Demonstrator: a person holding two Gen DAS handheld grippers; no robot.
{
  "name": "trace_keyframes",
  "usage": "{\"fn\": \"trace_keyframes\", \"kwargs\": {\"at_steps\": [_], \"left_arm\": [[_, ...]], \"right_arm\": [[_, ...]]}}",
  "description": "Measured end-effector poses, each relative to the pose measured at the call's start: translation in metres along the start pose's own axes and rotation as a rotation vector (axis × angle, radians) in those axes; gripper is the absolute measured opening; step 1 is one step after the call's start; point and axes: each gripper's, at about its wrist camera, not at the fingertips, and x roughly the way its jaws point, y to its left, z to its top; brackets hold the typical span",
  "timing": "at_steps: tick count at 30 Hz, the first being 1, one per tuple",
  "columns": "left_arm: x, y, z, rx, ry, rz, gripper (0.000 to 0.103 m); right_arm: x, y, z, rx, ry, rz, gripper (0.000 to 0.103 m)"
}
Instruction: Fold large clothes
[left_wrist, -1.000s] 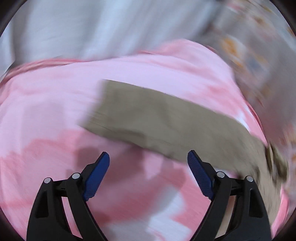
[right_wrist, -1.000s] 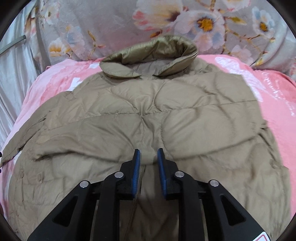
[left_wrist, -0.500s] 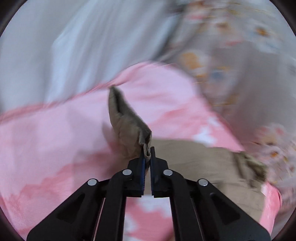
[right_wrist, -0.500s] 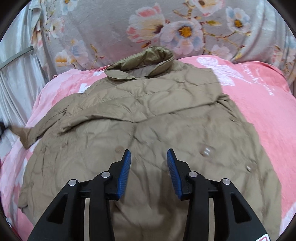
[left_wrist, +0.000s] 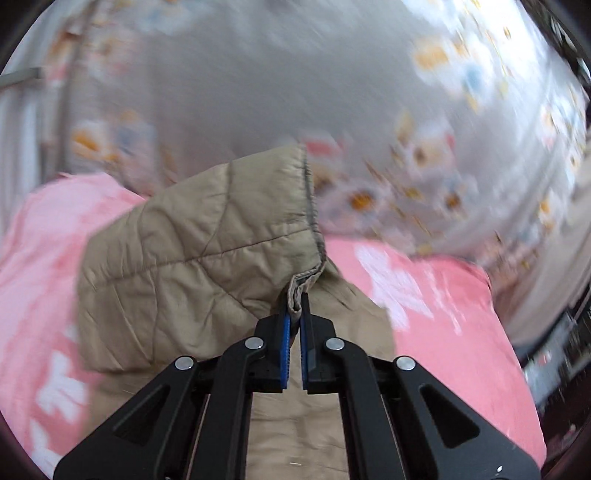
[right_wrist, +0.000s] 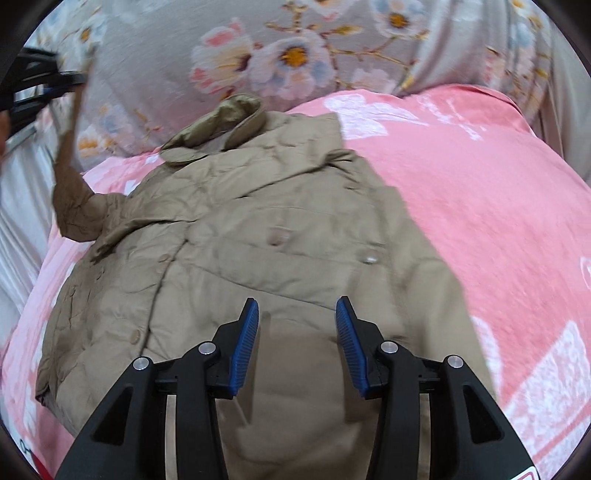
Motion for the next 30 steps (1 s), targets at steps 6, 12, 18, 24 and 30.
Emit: {"fn": "trace_keyframes", "kwargs": {"at_steps": [6, 12, 18, 24, 30], "left_arm": [[0.084, -0.052, -0.059, 0.023, 0.188, -0.048, 0.003], [0.131, -0.064, -0.104, 0.019, 0.298, -0.042, 0.003], [0.144, -0.057, -0.135, -0.028, 0.439, -0.147, 0.046], [0.068, 0.007, -0.119, -0.177, 0.325, -0.338, 0.084], [0.031, 0.134, -0.084, -0.339, 0.195, -0.133, 0.089]], "right_arm": [[-0.006, -0.014, -0.001, 0.006, -0.011, -0.023, 0.044], [-0.006, -0.024, 0.001, 0.033, -0.015, -0.018, 0.044], [-0.007, -0.025, 0.004, 0.027, -0.013, -0.010, 0.051], [-0.010, -0.024, 0.039, 0.017, -0.059, 0.022, 0.063], [0.040, 0.001, 0.093, 0.108, 0.013, 0.204, 0.071]]}}
